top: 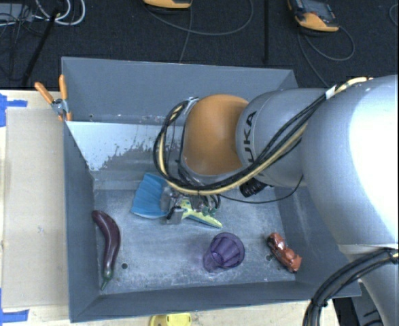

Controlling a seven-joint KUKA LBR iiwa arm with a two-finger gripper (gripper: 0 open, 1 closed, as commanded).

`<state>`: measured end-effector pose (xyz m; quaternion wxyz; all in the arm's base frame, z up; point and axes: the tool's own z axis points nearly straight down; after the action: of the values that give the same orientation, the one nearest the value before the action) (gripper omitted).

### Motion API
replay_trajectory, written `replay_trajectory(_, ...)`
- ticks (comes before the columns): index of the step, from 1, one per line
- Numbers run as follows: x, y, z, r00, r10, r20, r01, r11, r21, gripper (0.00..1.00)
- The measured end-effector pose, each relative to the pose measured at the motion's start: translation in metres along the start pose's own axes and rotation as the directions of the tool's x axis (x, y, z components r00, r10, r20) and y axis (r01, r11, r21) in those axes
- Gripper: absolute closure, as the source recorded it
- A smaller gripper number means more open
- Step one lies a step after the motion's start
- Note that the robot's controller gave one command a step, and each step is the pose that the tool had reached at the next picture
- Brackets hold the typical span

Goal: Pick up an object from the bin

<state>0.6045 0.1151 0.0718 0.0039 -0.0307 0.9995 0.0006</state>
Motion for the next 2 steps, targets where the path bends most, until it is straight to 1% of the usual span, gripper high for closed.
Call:
replay_trajectory(1, 0.012, -0.012, -0.047, 0.999, -0.033, -0.014, 0.033, 0.999, 0.001, 1.00)
replay_trajectory(2, 0.002, -0.018, -0.082, 0.999, -0.034, -0.001, 0.034, 0.999, 0.000, 1.00)
